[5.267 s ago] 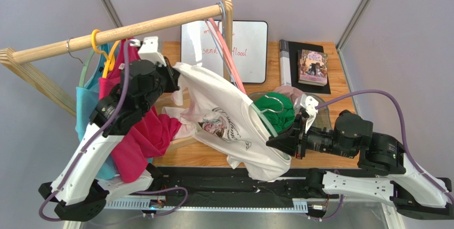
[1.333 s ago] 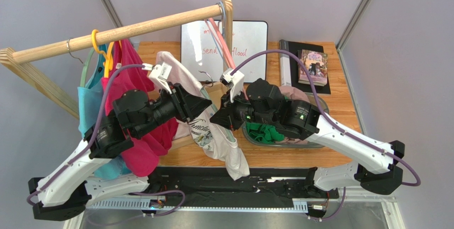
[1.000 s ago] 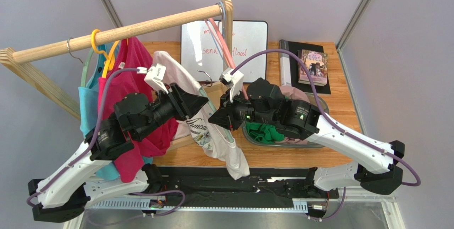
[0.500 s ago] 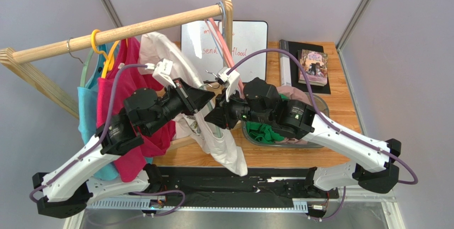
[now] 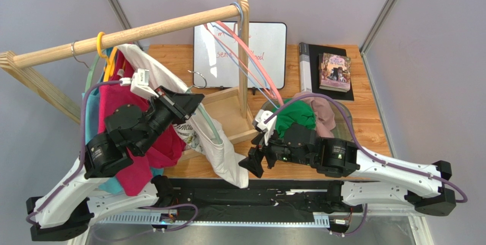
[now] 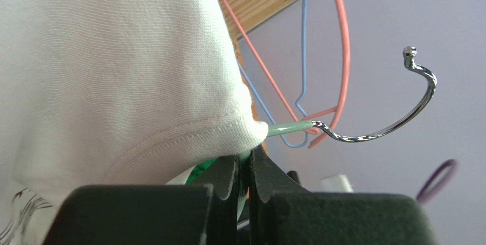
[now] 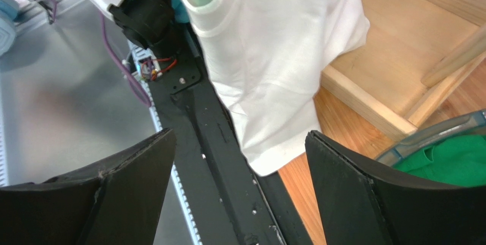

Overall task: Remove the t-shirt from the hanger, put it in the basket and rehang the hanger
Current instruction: Remove the tshirt from the hanger

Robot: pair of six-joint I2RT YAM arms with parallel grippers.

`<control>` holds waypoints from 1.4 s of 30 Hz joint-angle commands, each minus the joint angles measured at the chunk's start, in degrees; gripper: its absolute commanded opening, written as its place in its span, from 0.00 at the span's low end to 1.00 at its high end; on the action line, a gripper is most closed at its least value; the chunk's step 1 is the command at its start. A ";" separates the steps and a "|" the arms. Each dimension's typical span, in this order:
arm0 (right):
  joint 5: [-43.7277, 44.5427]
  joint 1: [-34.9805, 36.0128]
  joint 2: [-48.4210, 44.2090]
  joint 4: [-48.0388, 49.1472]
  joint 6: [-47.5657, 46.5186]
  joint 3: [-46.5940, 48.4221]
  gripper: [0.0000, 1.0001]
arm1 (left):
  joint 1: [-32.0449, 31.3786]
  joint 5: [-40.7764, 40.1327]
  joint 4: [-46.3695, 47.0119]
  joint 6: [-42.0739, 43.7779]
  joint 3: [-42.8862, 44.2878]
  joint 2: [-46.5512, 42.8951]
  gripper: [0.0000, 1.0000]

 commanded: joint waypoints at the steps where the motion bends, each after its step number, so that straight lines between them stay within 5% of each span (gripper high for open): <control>1: -0.11 0.23 -3.17 18.31 -3.10 -9.57 0.90 | 0.13 -3.92 7.33 -5.22 -0.50 -3.30 0.00; 11: 6.01 5.06 3.06 40.90 -3.28 -16.70 0.89 | 0.13 -1.55 16.04 -16.73 -6.48 -5.68 0.00; 17: 15.25 6.73 4.74 48.81 -1.79 -22.92 0.68 | 0.13 -2.77 18.68 -17.26 -6.05 -5.33 0.00; 20: 17.63 6.74 4.74 54.44 -1.52 -26.27 0.40 | 0.13 -3.48 20.43 -17.35 -5.78 -5.24 0.00; 21: 19.46 6.82 5.09 54.46 -1.69 -26.20 0.16 | 0.13 -3.65 21.48 -17.44 -5.87 -5.15 0.00; 23: 21.84 6.82 5.18 52.20 -1.35 -25.67 0.02 | 0.13 -3.92 22.28 -16.92 -5.43 -4.98 0.00; 31: 32.47 6.74 1.67 56.74 1.02 -37.58 0.00 | 0.13 -6.55 22.11 -14.19 -3.40 -5.41 0.00; 35: 38.45 6.56 1.14 69.48 5.76 -47.80 0.00 | 0.13 -6.12 24.04 -14.19 -3.93 -5.15 0.00; 40: 32.85 2.52 5.00 65.54 7.09 -44.57 0.00 | 0.13 -4.63 26.15 -15.59 -5.24 -4.97 0.00; 42: 24.37 -2.72 8.94 63.09 10.76 -40.71 0.00 | 0.13 -3.66 26.42 -16.64 -5.51 -5.06 0.00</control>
